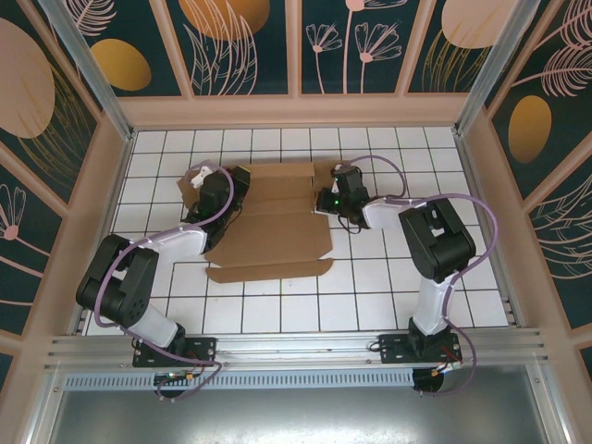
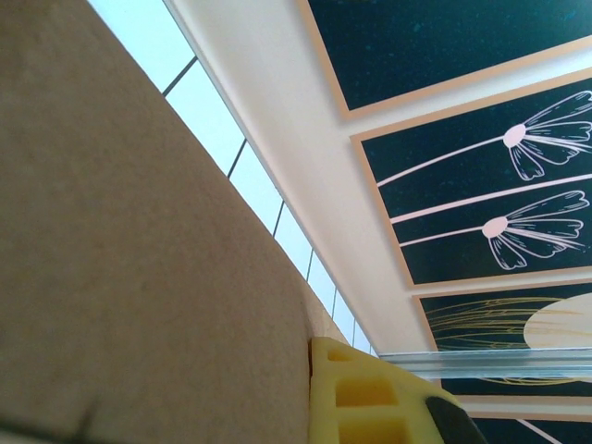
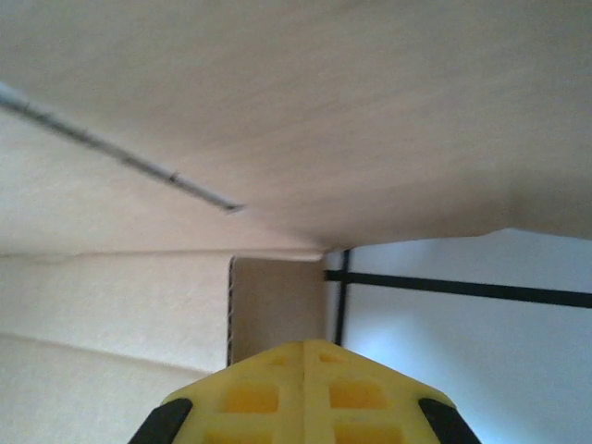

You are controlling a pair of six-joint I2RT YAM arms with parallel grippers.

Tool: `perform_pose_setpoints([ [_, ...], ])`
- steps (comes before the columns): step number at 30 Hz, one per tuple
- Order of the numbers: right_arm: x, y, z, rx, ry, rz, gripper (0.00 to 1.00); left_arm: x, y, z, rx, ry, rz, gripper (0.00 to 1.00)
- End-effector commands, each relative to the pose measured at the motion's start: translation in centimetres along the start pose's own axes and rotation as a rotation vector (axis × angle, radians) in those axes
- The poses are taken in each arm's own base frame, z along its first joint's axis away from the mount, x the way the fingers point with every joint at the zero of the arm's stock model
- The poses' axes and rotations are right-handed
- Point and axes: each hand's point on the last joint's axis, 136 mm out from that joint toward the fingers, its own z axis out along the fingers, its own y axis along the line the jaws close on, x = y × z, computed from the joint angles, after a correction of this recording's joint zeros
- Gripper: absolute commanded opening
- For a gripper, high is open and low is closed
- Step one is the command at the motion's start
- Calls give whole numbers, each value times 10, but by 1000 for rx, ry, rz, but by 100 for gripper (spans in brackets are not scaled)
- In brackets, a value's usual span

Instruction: Fold the paper box

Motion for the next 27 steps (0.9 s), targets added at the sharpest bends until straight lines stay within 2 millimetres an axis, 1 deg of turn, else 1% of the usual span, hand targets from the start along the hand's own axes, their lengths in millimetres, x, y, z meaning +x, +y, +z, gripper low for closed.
perform_pose_setpoints([
  [1, 5, 18, 12, -46, 11, -37, 0, 8, 12, -4, -34, 28, 41, 0],
  [2, 7, 15, 16, -37, 17, -30, 0, 7, 13, -4, -35, 28, 38, 0],
  [4, 16, 19, 23, -34, 36, -36, 0, 8, 14, -5, -35, 29, 38, 0],
  [6, 19, 17, 27, -25, 43, -32, 0, 8, 14, -5, -38, 29, 37, 0],
  [7, 20, 16, 26, -20, 46, -32, 0, 8, 14, -5, -40, 29, 38, 0],
  [8, 17, 18, 22, -22, 36, -39, 0, 7, 15, -6, -43, 26, 40, 0],
  [9, 12, 21, 16, -32, 23, -48, 0, 7, 15, -6, -48, 24, 41, 0],
  [10, 5, 28, 4, -57, -1, -71, 0, 6, 16, -6, -54, 21, 42, 0],
  [12, -9, 45, -24, -106, -63, -139, 5, 4, 16, -7, -60, 19, 53, 0],
  [13, -18, 54, -41, -132, -99, -174, 9, 4, 15, -7, -63, 18, 58, 0],
  [15, -26, 68, -71, -178, -151, -236, 14, 2, 14, -6, -65, 17, 63, 0],
  [17, -49, 59, -106, -175, -243, -260, 16, 3, 13, -5, -64, 20, 65, 0],
  [18, -56, 53, -119, -157, -282, -266, 17, 3, 14, -5, -66, 20, 65, 0],
  [19, -66, 39, -133, -116, -334, -266, 16, 4, 14, -3, -67, 26, 65, 0],
  [20, -78, 19, -145, -48, -392, -252, 16, 4, 14, -2, -67, 31, 64, 0],
  [22, -94, -19, -163, 45, -476, -218, 16, 5, 13, 1, -69, 39, 62, 0],
  [23, -100, -38, -168, 87, -508, -211, 18, 5, 13, 2, -71, 41, 60, 0],
  [24, -104, -53, -170, 125, -528, -213, 19, 5, 12, 4, -72, 45, 60, 0],
  [25, -107, -64, -169, 148, -538, -222, 20, 6, 11, 6, -76, 51, 57, 0],
  [27, -110, -80, -157, 171, -514, -250, 22, 6, 7, 10, -76, 66, 52, 0],
])
